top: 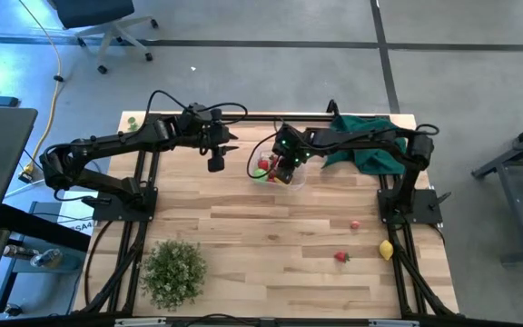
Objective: Pick and placing Produce into tupperware
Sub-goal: Put the red cherry into the transparent bin, then put the pink peach into the transparent bin
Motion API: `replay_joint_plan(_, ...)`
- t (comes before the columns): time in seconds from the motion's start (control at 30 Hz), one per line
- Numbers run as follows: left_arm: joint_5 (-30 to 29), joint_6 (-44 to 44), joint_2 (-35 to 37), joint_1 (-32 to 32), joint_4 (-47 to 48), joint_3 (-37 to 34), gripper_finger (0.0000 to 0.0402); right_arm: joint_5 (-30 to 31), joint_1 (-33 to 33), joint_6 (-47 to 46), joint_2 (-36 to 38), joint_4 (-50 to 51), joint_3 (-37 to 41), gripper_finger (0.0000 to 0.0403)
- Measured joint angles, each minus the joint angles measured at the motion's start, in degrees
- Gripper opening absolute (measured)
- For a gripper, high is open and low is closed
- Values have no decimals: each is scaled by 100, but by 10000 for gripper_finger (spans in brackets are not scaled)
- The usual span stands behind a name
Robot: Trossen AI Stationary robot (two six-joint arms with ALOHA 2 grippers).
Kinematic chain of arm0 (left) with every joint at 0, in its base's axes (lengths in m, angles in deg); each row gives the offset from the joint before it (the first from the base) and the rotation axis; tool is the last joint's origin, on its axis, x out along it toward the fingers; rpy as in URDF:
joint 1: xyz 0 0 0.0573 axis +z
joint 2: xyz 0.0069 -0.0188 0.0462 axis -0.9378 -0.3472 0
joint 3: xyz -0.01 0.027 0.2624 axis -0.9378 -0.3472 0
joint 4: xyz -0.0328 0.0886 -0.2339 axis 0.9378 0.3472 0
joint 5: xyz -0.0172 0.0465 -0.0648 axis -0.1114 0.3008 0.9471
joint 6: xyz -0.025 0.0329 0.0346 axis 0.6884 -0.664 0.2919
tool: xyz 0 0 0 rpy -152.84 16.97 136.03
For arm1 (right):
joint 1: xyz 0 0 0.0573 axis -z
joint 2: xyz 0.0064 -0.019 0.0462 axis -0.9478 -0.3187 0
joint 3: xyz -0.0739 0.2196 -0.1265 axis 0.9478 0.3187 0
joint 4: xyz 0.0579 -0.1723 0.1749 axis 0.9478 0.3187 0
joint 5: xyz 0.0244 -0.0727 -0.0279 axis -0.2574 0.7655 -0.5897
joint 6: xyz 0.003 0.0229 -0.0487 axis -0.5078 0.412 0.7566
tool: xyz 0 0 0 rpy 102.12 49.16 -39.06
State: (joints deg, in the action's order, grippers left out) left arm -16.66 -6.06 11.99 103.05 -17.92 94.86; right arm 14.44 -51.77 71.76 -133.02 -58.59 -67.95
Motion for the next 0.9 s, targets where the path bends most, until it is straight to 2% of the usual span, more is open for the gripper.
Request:
replay_joint_plan(0.43,1,0,1,-1,2,0,124,-55,0,221,0,-27,0,176)
replay_joint_plan(0.6,0,0,0,0,2,0,124,-317,6,199,49,-78,0,179)
replay_joint_plan(0.77,0,0,0,0,2,0,124,-610,17,117,579,-79,2,164)
replay_joint_plan(0.9,0,0,0,-1,2,0,124,-581,17,211,1424,-35,2,144)
